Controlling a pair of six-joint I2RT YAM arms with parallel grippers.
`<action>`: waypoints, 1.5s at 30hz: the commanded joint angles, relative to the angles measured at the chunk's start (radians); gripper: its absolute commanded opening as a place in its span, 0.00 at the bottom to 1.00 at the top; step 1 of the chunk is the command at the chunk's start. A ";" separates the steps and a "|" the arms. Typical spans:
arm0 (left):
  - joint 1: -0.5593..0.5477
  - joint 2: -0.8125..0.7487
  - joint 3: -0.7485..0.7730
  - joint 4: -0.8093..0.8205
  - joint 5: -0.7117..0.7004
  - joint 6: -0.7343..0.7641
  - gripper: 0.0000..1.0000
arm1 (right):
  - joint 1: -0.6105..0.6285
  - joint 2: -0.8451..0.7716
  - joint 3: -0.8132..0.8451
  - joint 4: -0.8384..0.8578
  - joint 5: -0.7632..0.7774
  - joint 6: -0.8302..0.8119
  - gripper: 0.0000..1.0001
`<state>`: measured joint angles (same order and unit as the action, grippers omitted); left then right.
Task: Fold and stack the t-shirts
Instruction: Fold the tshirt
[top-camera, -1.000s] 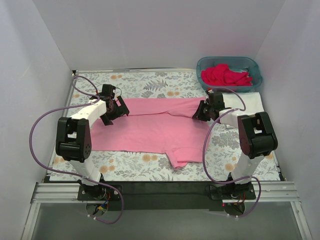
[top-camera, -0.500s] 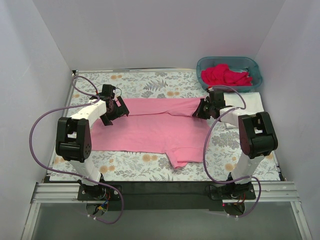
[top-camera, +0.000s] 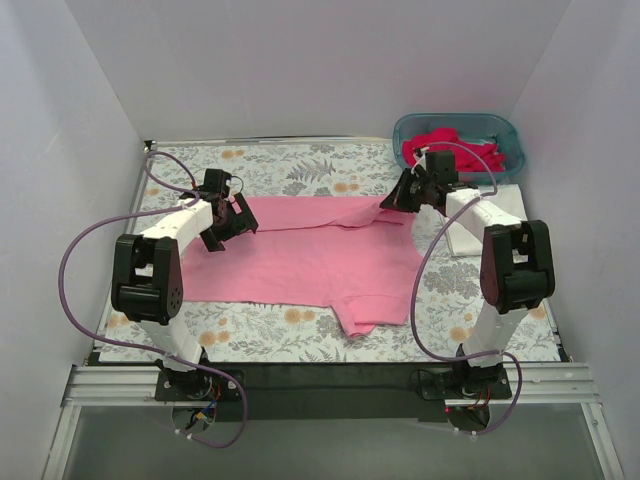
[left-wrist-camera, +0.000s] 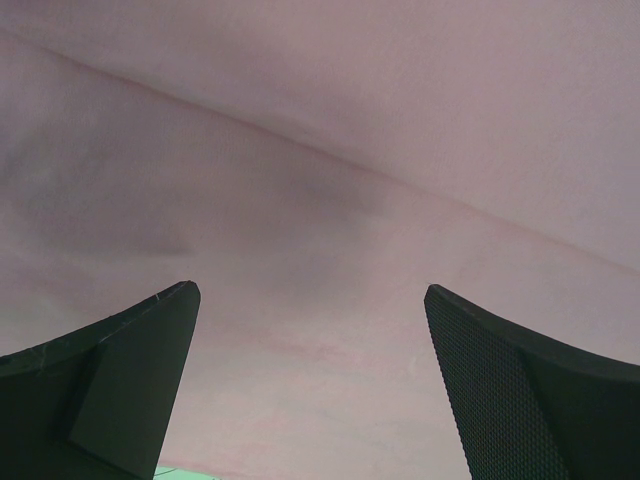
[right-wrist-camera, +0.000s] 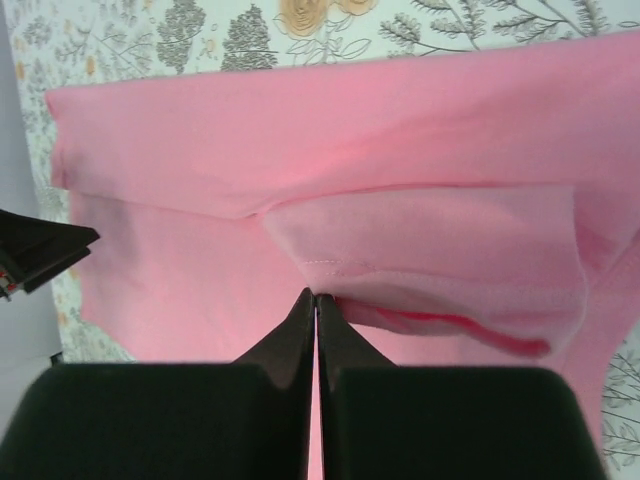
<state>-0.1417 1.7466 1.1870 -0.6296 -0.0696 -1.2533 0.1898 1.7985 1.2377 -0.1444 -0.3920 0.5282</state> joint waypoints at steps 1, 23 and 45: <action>-0.006 -0.027 0.033 -0.022 -0.010 0.011 0.88 | -0.004 0.035 0.062 -0.061 -0.102 0.052 0.01; -0.006 -0.012 0.013 -0.005 0.019 0.008 0.89 | 0.068 0.045 0.030 -0.060 0.021 -0.180 0.38; -0.006 -0.027 -0.015 -0.001 0.021 0.011 0.88 | 0.079 0.104 -0.063 0.204 0.035 -0.148 0.42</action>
<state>-0.1417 1.7466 1.1843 -0.6426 -0.0544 -1.2522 0.2699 1.8767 1.1347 0.0025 -0.3283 0.3862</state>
